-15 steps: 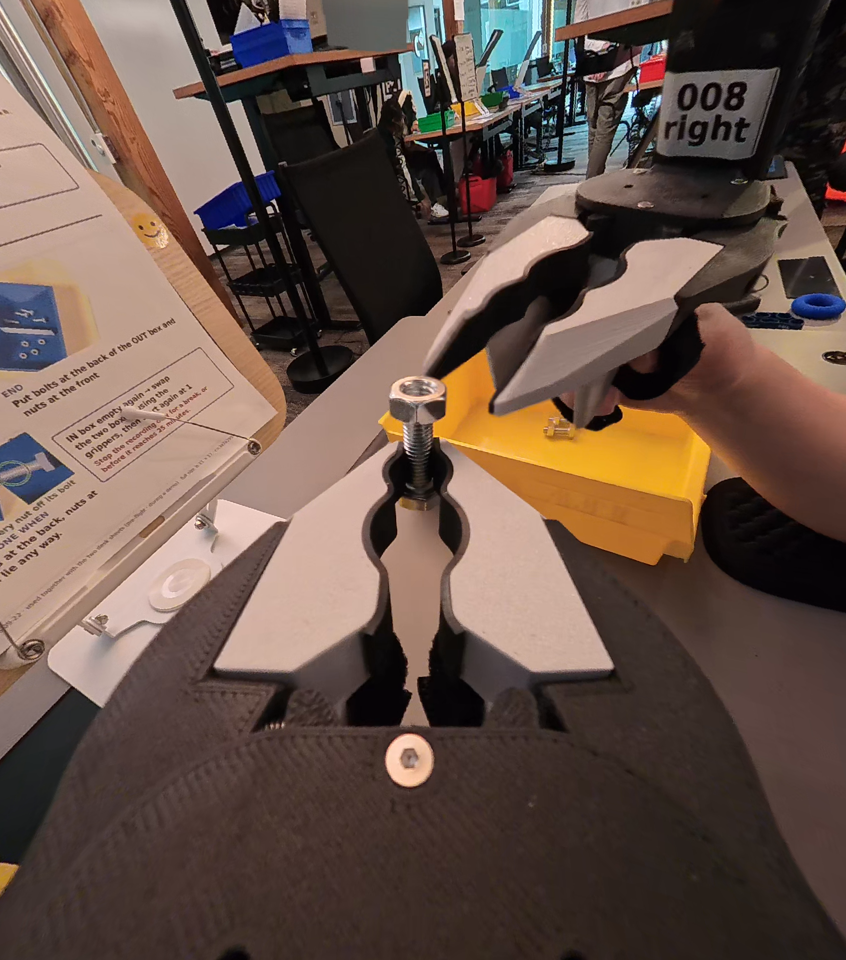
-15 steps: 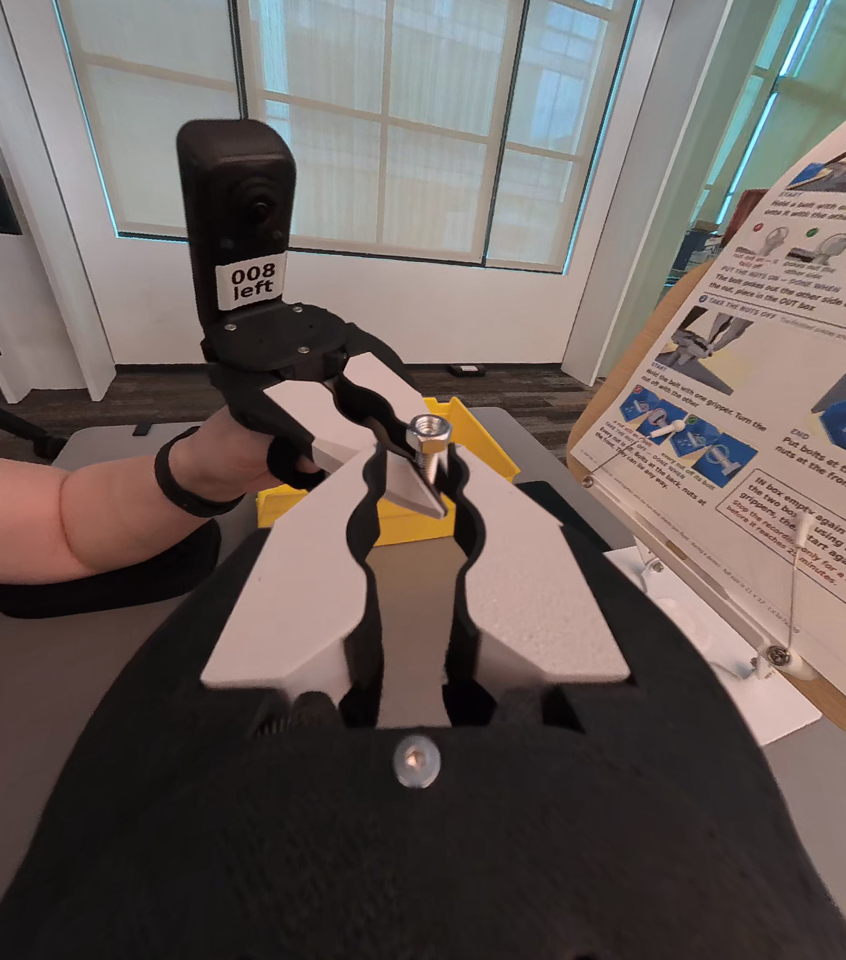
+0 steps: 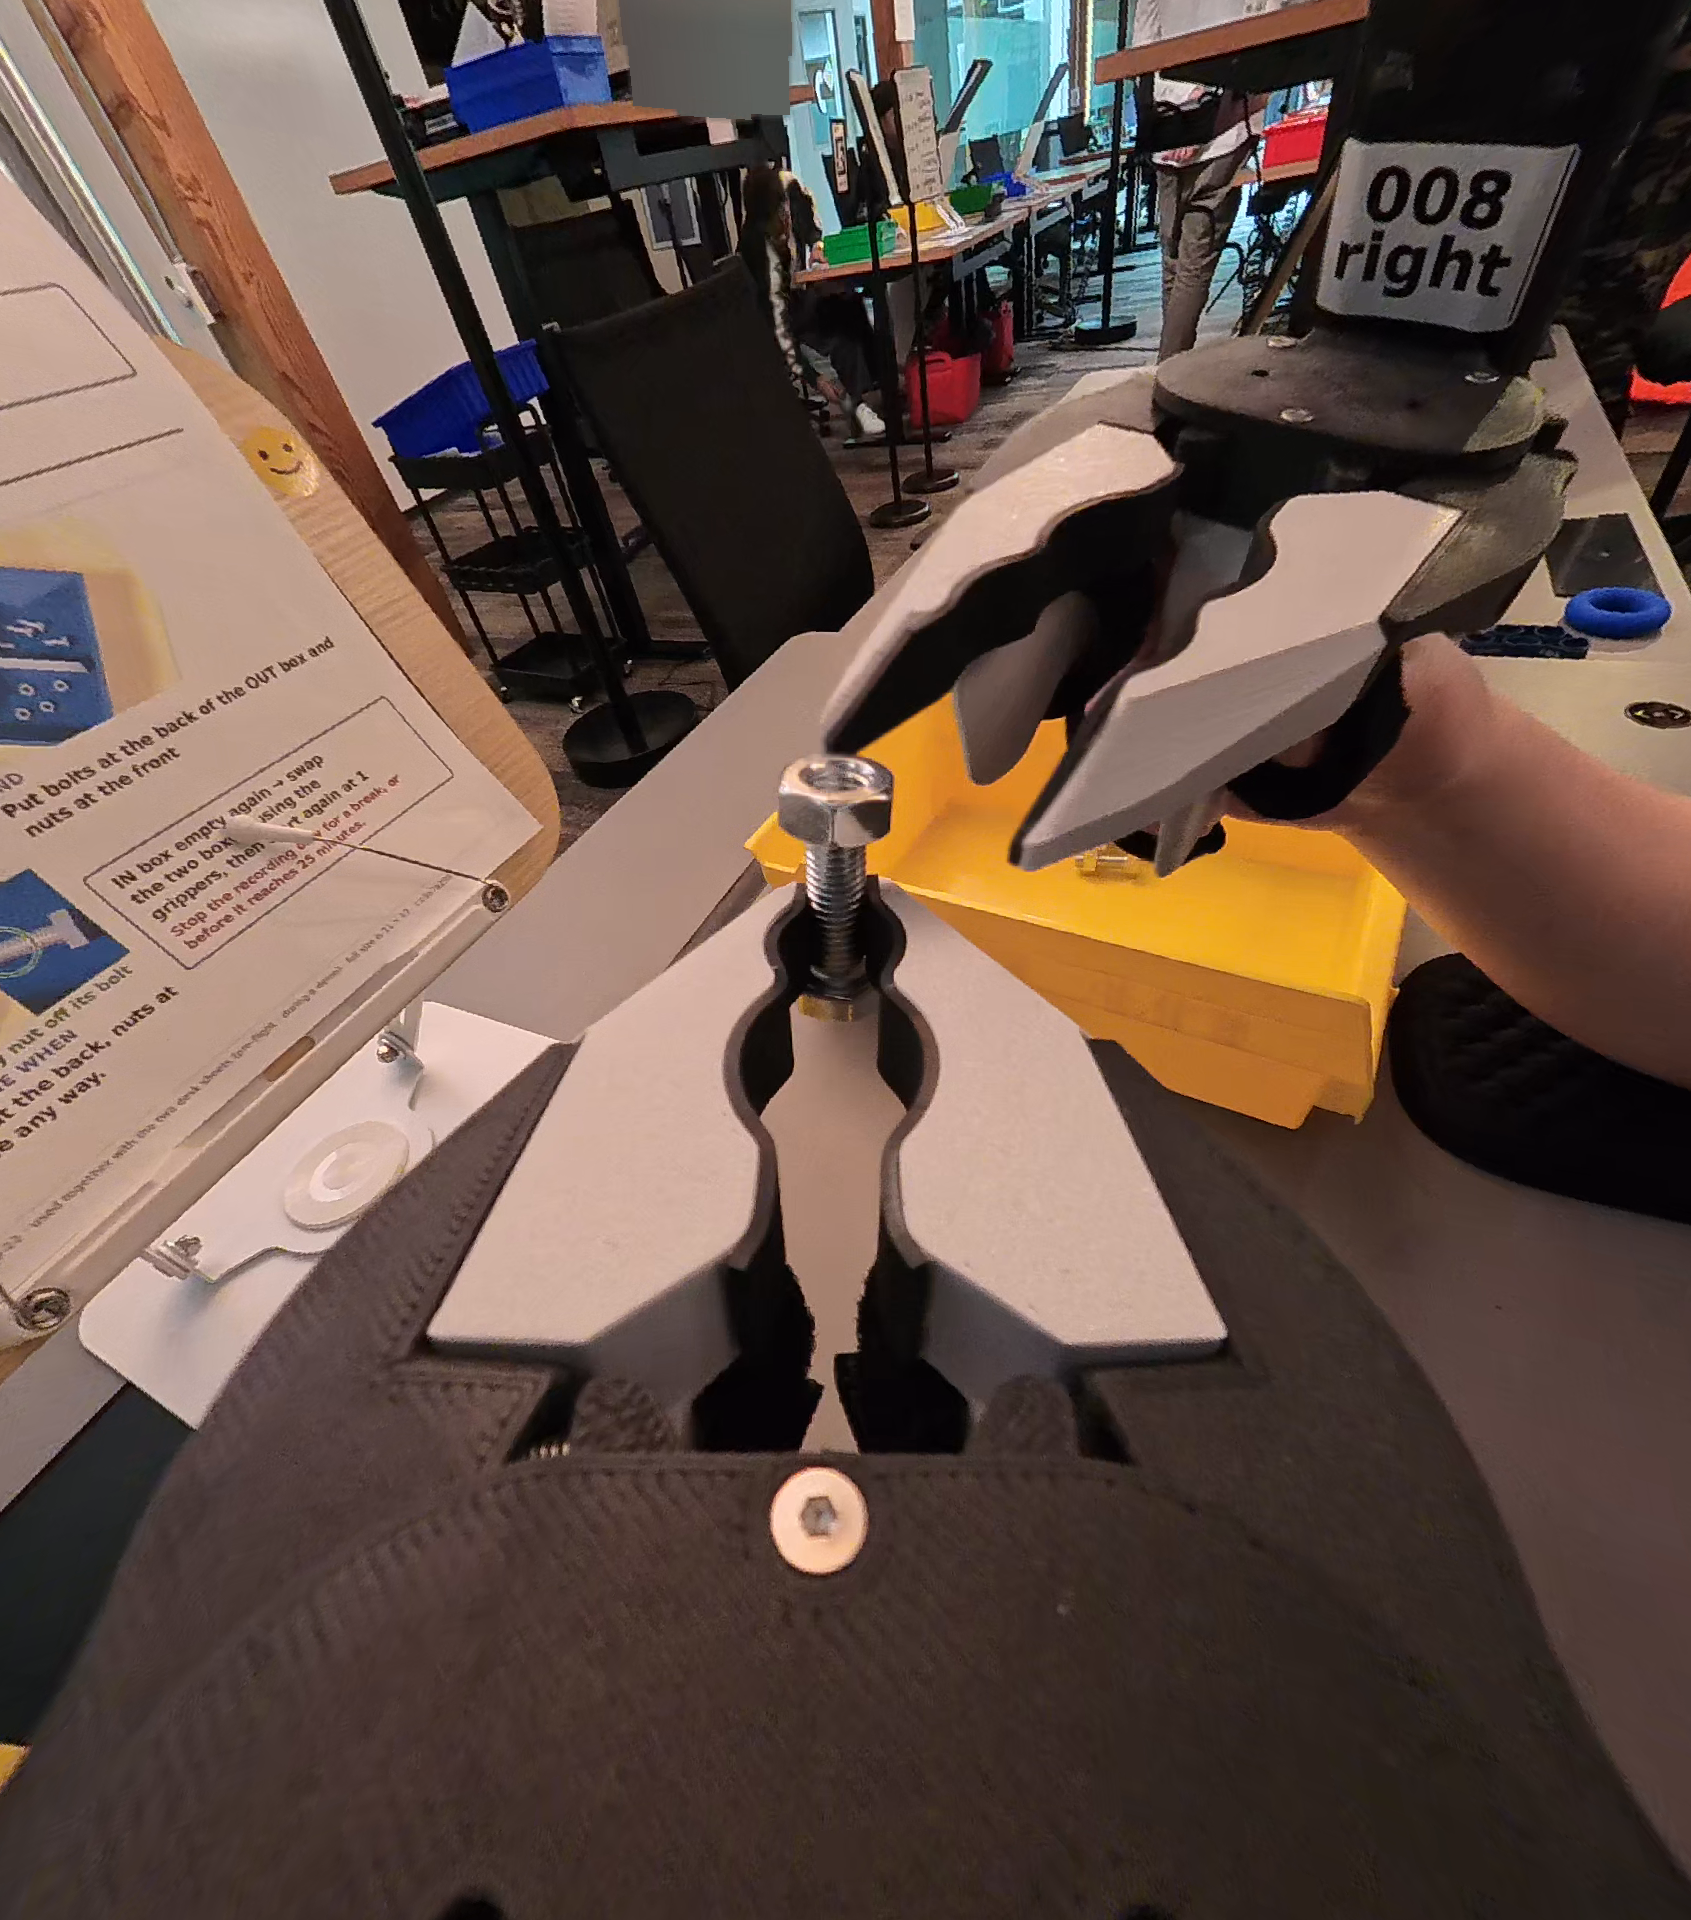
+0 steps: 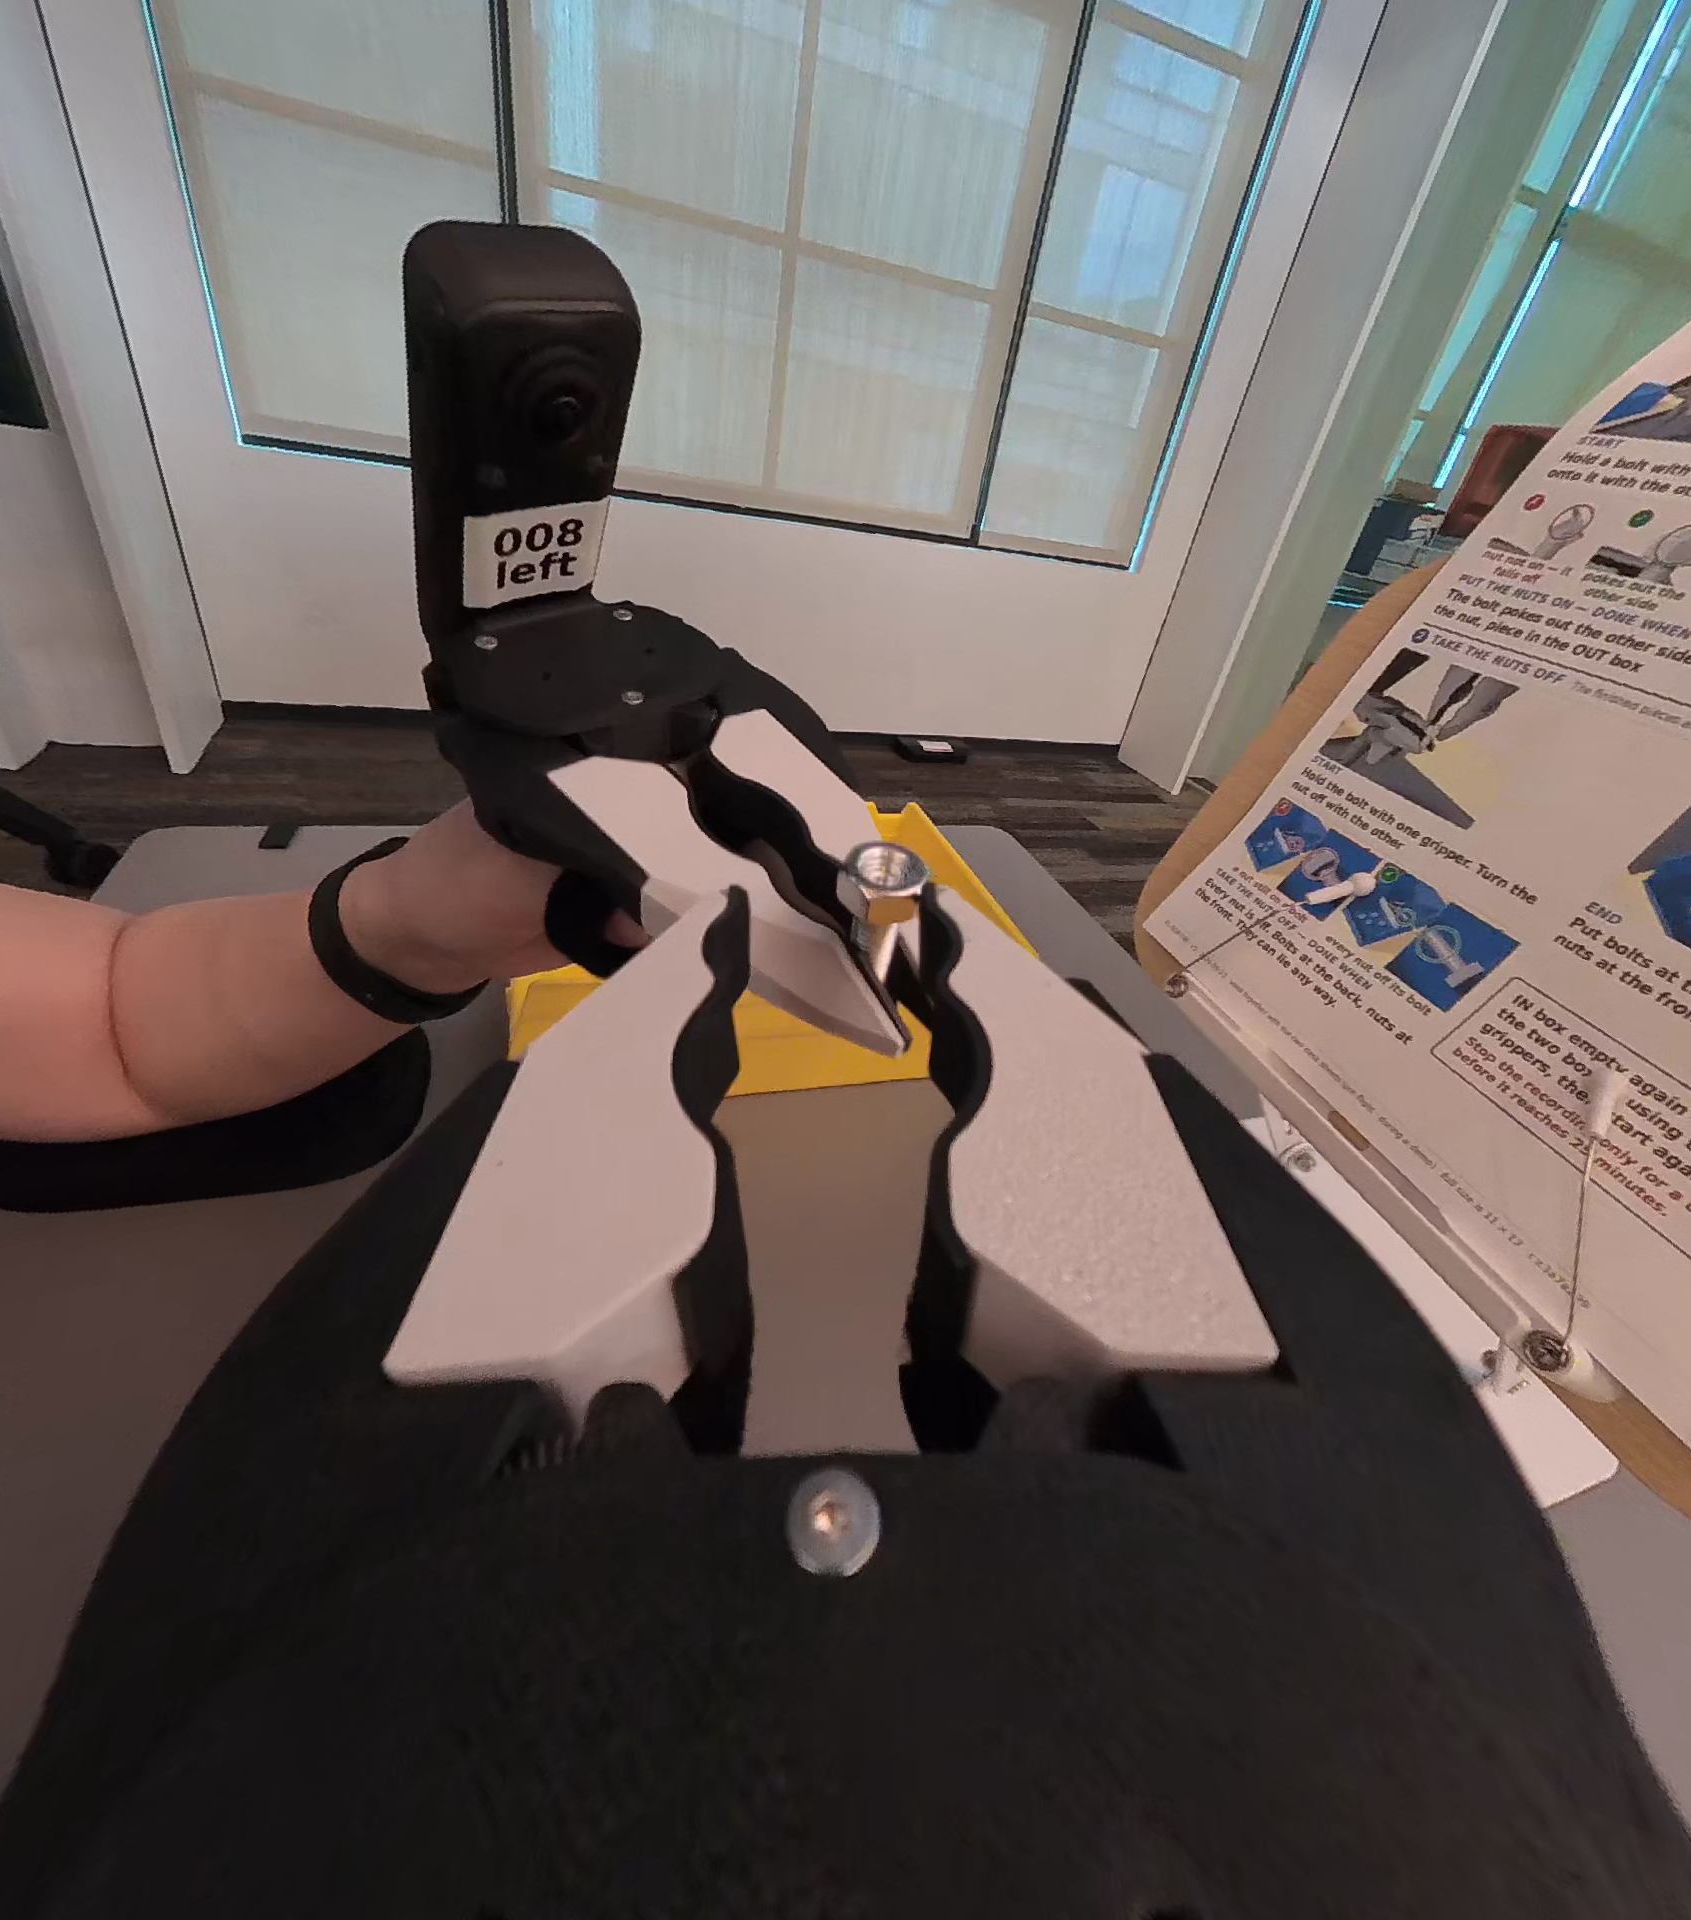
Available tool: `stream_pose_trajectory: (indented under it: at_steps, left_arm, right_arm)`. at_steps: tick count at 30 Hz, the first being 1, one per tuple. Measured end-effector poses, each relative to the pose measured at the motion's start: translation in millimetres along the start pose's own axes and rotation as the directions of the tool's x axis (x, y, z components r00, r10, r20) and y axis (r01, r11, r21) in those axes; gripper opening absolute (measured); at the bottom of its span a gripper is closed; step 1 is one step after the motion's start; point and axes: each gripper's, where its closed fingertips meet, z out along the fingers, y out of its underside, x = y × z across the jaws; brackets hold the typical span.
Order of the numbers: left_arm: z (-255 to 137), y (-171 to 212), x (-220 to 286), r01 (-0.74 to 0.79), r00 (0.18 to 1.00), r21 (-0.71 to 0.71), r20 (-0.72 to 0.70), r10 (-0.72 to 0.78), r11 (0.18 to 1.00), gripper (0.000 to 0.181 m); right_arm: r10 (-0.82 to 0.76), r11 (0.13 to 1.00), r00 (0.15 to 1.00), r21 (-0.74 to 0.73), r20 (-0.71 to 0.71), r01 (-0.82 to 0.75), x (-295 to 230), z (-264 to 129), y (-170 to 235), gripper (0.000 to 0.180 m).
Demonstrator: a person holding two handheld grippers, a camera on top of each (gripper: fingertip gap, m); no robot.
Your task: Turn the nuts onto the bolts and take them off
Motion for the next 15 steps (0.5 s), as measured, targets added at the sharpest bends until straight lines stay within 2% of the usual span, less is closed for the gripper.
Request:
stream_pose_trajectory:
  at_steps: [4, 15]
  left_arm:
    - [-1.2, -1.0, -1.2, 0.005, 1.000, 0.004, 0.004, -0.005, 1.000, 0.007]
    - [1.3, 1.0, 1.6, -0.002, 1.000, -0.005, -0.003, 0.002, 1.000, 0.007]
  right_arm:
    - [-0.012, 1.000, 1.000, -0.005, 0.014, 0.012, -2.9, -0.6, 0.1, 0.026]
    - [-0.014, 1.000, 1.000, -0.009, -0.020, 0.014, 1.9, 0.6, 1.8, 0.029]
